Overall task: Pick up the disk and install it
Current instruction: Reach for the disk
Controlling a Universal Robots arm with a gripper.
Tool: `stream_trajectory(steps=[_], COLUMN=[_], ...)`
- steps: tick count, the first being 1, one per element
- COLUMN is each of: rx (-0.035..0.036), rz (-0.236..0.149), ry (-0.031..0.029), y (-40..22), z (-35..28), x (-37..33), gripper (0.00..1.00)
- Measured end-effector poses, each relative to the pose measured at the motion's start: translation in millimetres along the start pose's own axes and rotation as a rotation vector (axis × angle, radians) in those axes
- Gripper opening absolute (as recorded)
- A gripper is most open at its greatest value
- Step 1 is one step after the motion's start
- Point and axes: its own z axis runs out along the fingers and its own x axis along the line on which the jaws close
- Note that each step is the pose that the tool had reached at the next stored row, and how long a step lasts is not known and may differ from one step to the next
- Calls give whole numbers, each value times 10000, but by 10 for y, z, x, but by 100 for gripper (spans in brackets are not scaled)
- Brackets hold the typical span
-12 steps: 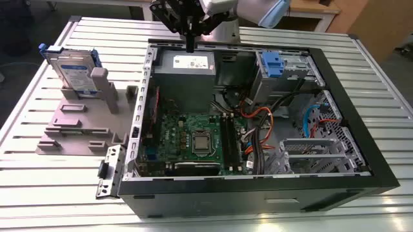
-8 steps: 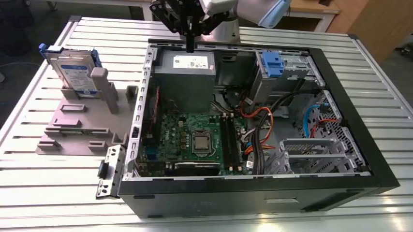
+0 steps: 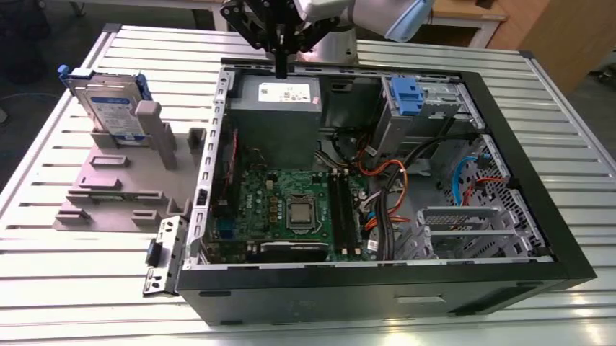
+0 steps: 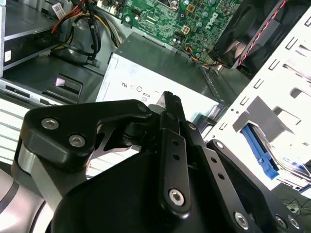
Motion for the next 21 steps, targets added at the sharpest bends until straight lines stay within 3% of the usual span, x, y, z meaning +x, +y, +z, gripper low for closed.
stream_trajectory(steps=[9,21], rx=[1,1], rz=[0,0], ry=[1,3], y=[-5,-7], z=[6,7], x=[57,83], gripper=[11,11])
